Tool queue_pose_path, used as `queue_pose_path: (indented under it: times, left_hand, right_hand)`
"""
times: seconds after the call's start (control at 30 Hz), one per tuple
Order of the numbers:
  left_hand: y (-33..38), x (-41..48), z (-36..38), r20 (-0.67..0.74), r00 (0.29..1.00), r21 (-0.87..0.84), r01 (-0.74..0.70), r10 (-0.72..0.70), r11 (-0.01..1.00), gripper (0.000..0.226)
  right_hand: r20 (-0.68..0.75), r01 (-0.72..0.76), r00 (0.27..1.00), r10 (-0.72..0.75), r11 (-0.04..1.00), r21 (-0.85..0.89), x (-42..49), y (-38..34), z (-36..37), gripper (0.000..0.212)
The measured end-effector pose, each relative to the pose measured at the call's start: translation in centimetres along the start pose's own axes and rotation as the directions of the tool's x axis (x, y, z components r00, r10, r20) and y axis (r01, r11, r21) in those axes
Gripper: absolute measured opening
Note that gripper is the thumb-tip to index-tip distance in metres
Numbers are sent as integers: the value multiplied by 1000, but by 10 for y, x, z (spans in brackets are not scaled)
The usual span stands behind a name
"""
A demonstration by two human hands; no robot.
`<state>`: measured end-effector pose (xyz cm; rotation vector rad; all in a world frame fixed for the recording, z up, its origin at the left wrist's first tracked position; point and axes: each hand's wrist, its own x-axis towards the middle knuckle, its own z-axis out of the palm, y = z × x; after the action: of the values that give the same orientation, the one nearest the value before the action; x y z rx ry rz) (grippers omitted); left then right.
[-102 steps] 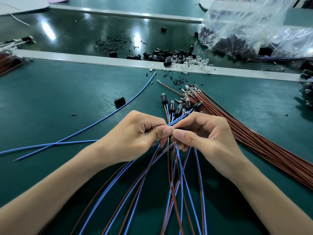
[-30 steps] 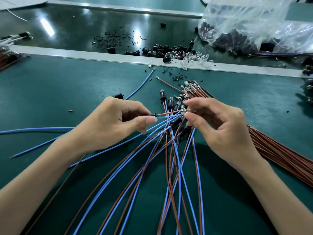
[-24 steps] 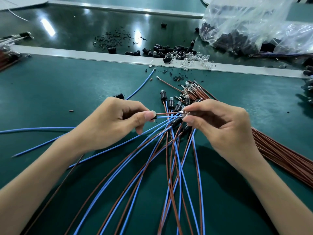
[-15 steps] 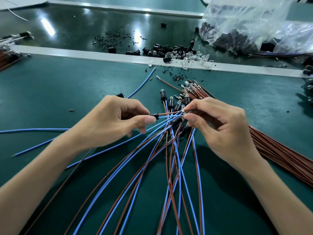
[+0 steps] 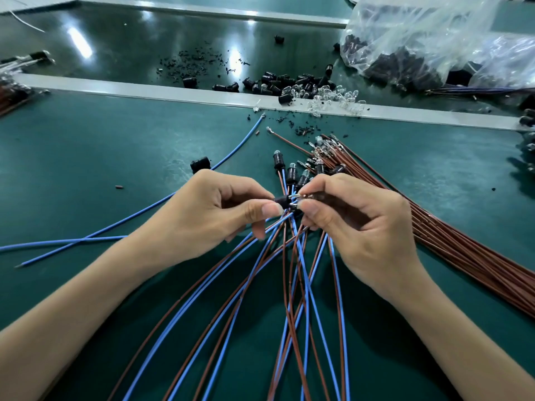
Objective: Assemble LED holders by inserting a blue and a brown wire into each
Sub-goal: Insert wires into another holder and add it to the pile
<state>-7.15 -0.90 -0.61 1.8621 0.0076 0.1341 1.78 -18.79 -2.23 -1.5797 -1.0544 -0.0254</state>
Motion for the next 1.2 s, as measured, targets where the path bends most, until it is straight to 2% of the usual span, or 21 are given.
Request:
queue_pose_path:
  times: [0.07, 0.17, 0.27, 0.37, 0.5, 0.7, 0.87, 1.07, 1.2]
  left_hand:
    - [1, 0, -2, 2, 1000, 52, 2, -2, 999, 21]
    - [0, -1, -4, -4, 1000, 124, -15, 16, 992, 22]
    - [1, -3, -1, -5, 999, 113, -34, 35, 993, 19]
    - [3, -2, -1, -17, 999, 119, -43, 45, 992, 18]
    - [2, -1, -5, -30, 996, 270, -69, 80, 960, 26]
    - [0, -3, 0, -6, 994, 188, -103, 106, 977, 21]
    - [-1, -2, 5, -92, 990, 59, -98, 103, 993, 15]
    - [-2, -2, 7, -125, 988, 17, -89, 90, 996, 15]
    - [-3, -3, 9, -86, 989, 45, -120, 123, 992, 8]
  right_hand:
    - [14, -34, 999, 33, 998, 50, -1, 0, 2, 6]
    - [41, -33, 999, 32, 999, 19, -1, 2, 3, 7]
    - [49, -41, 998, 41, 999, 17, -2, 2, 4, 9]
    - [46, -92, 995, 87, 990, 107, -2, 2, 4, 6]
    - [51, -82, 996, 78, 993, 88, -1, 2, 0, 7]
    - [87, -31, 996, 29, 999, 19, -1, 1, 4, 8]
    - [73, 14, 997, -11, 999, -48, 0, 0, 2, 8]
    - [42, 92, 995, -85, 974, -206, 0, 1, 2, 11]
    - [23, 68, 998, -66, 991, -119, -2, 1, 5, 10]
